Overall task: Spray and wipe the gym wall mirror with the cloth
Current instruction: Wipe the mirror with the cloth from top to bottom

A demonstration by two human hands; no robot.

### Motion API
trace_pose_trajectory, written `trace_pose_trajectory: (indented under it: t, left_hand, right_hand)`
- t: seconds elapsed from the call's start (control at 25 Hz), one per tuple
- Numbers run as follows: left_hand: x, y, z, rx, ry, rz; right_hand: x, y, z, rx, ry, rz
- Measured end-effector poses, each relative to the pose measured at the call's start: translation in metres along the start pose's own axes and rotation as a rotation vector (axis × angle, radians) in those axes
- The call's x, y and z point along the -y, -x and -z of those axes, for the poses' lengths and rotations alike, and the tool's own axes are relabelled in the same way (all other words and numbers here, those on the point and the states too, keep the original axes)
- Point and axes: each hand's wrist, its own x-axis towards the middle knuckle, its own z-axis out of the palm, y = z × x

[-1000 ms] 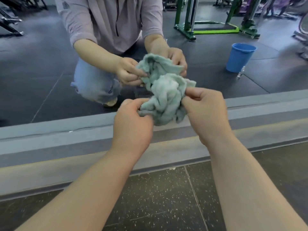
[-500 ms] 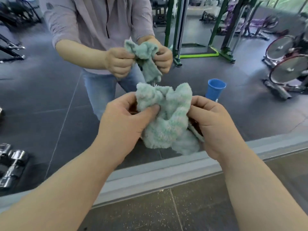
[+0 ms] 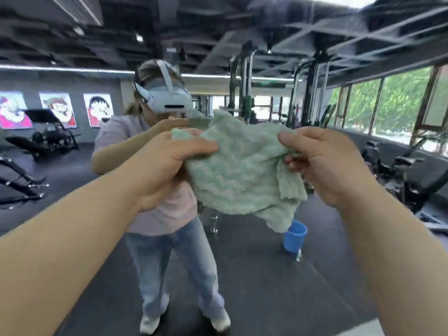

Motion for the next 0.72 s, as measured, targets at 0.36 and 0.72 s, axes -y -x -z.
trace_pose_trajectory:
  t: [0.36, 0.72]
  left_hand:
    - [-0.084, -0.138, -0.080, -0.602, -0.736, -0.471]
    - [-0.143, -0.243, -0.100, -0.734, -1.178, -1.076]
  right_hand:
    - [0.080, -0.166, 0.068, -0.136, 0.077, 0.477]
    - [0.053, -0.244, 0.013, -0.160, 1.063, 1.157]
